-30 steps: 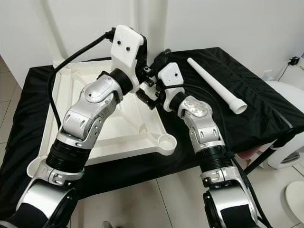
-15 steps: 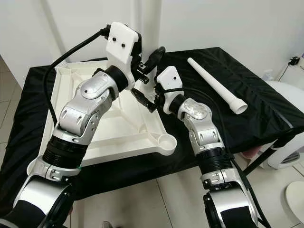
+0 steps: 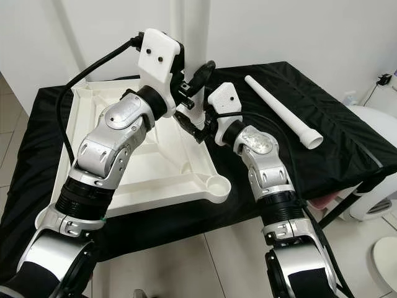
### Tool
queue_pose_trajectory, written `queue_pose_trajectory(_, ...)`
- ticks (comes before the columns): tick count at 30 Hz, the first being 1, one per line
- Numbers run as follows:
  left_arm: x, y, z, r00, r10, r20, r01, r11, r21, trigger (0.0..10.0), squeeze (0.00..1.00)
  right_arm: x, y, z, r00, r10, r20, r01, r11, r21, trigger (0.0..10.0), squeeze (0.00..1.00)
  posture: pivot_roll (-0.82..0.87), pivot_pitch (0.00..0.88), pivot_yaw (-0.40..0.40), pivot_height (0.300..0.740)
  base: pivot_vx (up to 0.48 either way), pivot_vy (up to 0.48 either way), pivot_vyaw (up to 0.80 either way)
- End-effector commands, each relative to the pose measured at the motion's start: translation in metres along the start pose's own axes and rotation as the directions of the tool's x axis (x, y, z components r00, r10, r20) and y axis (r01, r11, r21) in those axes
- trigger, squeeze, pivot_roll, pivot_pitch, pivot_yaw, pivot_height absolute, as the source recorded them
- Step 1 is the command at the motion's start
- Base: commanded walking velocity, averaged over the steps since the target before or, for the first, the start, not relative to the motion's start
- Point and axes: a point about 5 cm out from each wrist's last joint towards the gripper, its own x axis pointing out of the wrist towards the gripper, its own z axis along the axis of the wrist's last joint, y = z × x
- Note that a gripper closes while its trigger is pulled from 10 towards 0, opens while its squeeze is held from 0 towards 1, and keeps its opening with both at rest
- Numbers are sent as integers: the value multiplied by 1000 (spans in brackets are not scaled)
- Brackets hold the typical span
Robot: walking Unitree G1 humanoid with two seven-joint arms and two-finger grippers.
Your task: Building children table
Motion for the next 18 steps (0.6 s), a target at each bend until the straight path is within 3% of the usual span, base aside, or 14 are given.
queue_pose_trajectory(1,2,-1,8,999,-6,35,5,1000,12,10000,0,2,-2,4,1000,-13,27,13,1000,7,9882,0,-42,56,2,740,0,0,0)
queue_pose_trajectory(2,2,-1,8,999,-6,35,5,1000,11,10000,0,3,-3,4,999,-17,29,16,1000,9,9373,0,-40,56,2,740,0,0,0)
queue_pose_trajectory(4,2,-1,8,999,-5,35,5,1000,11,10000,0,3,-3,4,999,-19,31,19,1000,12,9294,0,-40,56,2,740,0,0,0)
queue_pose_trajectory(5,2,-2,9,999,-6,37,6,1000,10,10000,0,3,-4,4,999,-24,34,23,1000,16,8510,0,-38,56,1,740,0,0,0)
queue_pose_trajectory(9,2,-3,10,999,-7,41,7,1000,8,10000,0,4,-4,4,999,-29,38,29,999,22,8431,0,-36,57,0,740,0,0,0)
queue_pose_trajectory(11,2,-3,11,999,-8,43,8,1000,7,10000,0,6,-4,4,999,-32,40,31,999,29,6588,0,-36,57,0,740,0,0,0)
queue_pose_trajectory(12,2,-3,11,999,-8,43,8,1000,7,10000,0,6,-4,4,999,-32,40,31,999,29,6588,0,-36,57,0,740,0,0,0)
queue_pose_trajectory(13,2,-3,11,999,-8,45,8,1000,8,10000,0,7,-4,3,999,-35,40,34,999,35,4941,0,-32,57,-2,740,0,0,0)
queue_pose_trajectory(14,2,-3,11,999,-8,46,8,1000,8,10000,0,7,-4,3,998,-36,41,34,999,38,2667,0,-32,57,-2,740,0,0,0)
queue_pose_trajectory(16,2,-3,11,999,-8,46,7,1000,9,10000,0,8,-4,3,998,-37,42,35,999,40,2667,0,-30,56,-2,740,0,0,0)
queue_pose_trajectory(18,2,-3,11,999,-6,46,6,1000,8,10000,0,8,-3,3,998,-36,48,33,998,46,784,0,-30,57,-2,740,0,0,0)
